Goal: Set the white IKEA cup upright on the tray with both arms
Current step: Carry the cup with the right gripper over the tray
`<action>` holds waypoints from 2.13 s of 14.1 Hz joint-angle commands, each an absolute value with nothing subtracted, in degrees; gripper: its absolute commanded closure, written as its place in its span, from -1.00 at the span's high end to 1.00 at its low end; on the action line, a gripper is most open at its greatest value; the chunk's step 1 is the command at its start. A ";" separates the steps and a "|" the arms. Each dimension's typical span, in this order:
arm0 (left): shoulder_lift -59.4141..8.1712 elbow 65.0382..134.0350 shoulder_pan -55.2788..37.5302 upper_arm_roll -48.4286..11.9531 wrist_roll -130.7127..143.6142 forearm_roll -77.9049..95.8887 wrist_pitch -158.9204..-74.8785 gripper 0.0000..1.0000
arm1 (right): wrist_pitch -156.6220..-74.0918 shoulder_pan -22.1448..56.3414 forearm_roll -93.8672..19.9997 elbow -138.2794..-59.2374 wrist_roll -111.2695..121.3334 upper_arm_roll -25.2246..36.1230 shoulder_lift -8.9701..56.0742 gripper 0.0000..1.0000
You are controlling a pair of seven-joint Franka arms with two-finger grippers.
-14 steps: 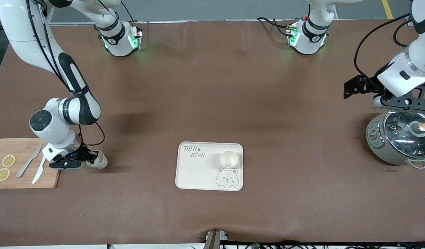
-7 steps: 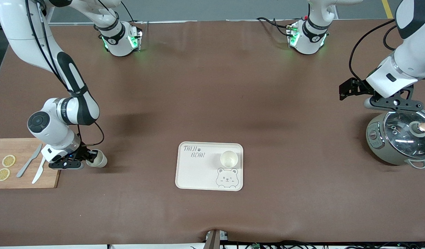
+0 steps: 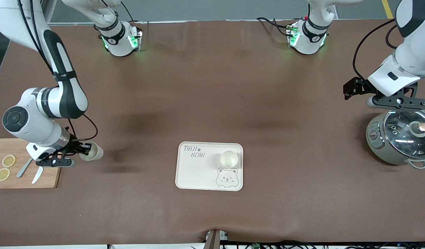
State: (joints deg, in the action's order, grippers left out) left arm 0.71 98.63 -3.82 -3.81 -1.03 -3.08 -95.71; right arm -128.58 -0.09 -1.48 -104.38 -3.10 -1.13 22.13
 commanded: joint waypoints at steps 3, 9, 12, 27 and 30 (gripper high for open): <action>1.93 101.07 -3.16 -4.39 -0.88 -4.13 -98.43 1.00 | -123.57 3.06 -6.50 -101.08 -18.15 -6.76 19.95 -1.00; 1.32 101.08 -2.46 -4.39 -0.97 -3.25 -99.76 1.00 | -124.28 13.87 -6.33 -93.35 -38.29 -6.68 23.54 -1.00; 1.23 100.81 -2.37 -4.31 -2.01 -2.11 -99.84 1.00 | -125.85 18.18 -5.80 -88.61 -46.11 -6.59 28.28 -1.00; 0.70 101.07 -2.37 -4.39 -2.54 -0.26 -100.99 1.00 | -134.38 25.40 5.97 -81.04 -63.01 -6.15 42.71 -1.00; 0.70 101.07 -2.20 -4.48 -3.69 -0.18 -100.99 1.00 | -135.70 25.84 8.08 -81.04 -64.59 -6.15 44.12 -1.00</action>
State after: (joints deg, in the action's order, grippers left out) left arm 0.44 100.67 -2.77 -3.94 -2.45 -0.96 -100.16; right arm -135.37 24.80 5.79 -82.96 -62.00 -6.79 42.33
